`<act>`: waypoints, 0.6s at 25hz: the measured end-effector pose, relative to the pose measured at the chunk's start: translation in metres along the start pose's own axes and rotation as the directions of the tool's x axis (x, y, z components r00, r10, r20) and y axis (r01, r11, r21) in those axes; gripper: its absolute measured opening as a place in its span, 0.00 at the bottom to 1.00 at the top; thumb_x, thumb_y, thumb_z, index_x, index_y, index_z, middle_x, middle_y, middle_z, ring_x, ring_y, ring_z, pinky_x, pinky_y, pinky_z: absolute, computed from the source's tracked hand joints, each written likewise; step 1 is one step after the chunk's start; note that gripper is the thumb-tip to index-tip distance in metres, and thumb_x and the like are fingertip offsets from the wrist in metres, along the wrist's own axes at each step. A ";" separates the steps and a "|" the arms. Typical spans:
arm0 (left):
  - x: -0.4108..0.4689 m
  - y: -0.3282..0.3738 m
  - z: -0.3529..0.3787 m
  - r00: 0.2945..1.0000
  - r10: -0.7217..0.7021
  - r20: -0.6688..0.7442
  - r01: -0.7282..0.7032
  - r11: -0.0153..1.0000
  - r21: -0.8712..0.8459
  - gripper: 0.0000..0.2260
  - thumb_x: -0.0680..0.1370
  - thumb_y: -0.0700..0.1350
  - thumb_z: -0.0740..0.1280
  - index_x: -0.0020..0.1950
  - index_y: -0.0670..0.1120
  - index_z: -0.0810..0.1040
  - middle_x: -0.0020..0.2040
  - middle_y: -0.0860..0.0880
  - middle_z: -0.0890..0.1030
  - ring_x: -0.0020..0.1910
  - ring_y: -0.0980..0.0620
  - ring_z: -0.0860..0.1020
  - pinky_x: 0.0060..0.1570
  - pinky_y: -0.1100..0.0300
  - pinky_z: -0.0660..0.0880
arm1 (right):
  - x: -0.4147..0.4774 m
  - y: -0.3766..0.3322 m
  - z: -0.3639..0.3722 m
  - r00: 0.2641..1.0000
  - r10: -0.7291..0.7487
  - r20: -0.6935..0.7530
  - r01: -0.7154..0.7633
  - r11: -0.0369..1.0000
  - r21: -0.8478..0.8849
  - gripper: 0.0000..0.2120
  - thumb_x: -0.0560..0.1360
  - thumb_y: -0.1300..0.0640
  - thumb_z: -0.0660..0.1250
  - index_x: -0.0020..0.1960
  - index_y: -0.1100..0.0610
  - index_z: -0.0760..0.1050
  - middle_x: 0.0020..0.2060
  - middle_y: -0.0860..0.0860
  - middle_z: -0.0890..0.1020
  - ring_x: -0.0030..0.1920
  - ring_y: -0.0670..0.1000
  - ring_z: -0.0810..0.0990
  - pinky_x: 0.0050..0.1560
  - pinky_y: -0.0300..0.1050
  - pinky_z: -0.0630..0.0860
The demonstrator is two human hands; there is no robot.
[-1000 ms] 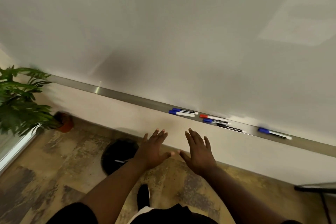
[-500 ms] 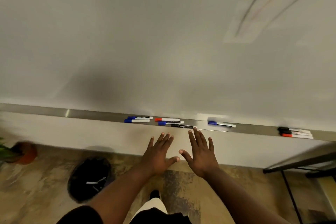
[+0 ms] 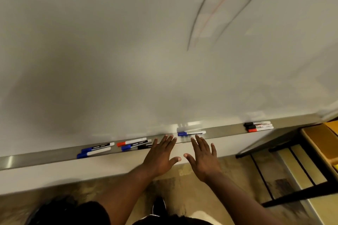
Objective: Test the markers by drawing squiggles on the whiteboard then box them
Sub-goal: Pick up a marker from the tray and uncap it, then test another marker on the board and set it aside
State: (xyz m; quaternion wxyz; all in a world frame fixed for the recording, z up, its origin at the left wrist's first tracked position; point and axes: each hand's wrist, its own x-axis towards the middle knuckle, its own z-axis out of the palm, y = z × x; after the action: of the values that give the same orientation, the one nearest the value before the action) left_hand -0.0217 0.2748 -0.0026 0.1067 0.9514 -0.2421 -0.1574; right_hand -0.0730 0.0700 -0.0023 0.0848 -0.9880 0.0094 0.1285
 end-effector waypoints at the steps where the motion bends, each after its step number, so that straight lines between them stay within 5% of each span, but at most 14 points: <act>1: 0.010 0.001 0.002 1.000 0.023 0.007 -0.023 1.000 0.001 0.35 0.80 0.68 0.51 0.81 0.53 0.44 0.81 0.52 0.43 0.79 0.53 0.39 0.76 0.48 0.37 | 0.006 0.005 -0.003 1.000 0.006 0.008 -0.006 1.000 0.003 0.39 0.76 0.30 0.32 0.81 0.48 0.38 0.80 0.48 0.39 0.79 0.51 0.35 0.77 0.59 0.35; 9: 0.064 0.018 0.010 0.996 0.031 0.081 -0.024 0.996 -0.082 0.32 0.82 0.61 0.54 0.81 0.47 0.49 0.81 0.49 0.48 0.79 0.52 0.44 0.77 0.52 0.43 | 0.056 0.045 -0.004 0.999 -0.001 0.033 -0.002 0.996 0.092 0.25 0.84 0.46 0.53 0.79 0.49 0.56 0.79 0.48 0.58 0.80 0.50 0.51 0.78 0.58 0.48; 15: 0.082 0.025 0.016 0.996 -0.041 0.080 0.050 0.992 -0.112 0.31 0.82 0.59 0.57 0.80 0.47 0.53 0.81 0.48 0.53 0.79 0.50 0.51 0.75 0.55 0.50 | 0.100 0.066 -0.001 0.996 -0.062 -0.058 0.067 0.994 0.082 0.20 0.77 0.60 0.64 0.68 0.50 0.74 0.66 0.49 0.77 0.68 0.54 0.73 0.68 0.53 0.67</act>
State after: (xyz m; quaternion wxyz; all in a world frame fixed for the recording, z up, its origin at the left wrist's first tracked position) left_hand 0.0304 0.2104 -0.0308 0.1479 0.9421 -0.2151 -0.2104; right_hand 0.0214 0.0048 -0.0382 0.1302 -0.9865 -0.0149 0.0980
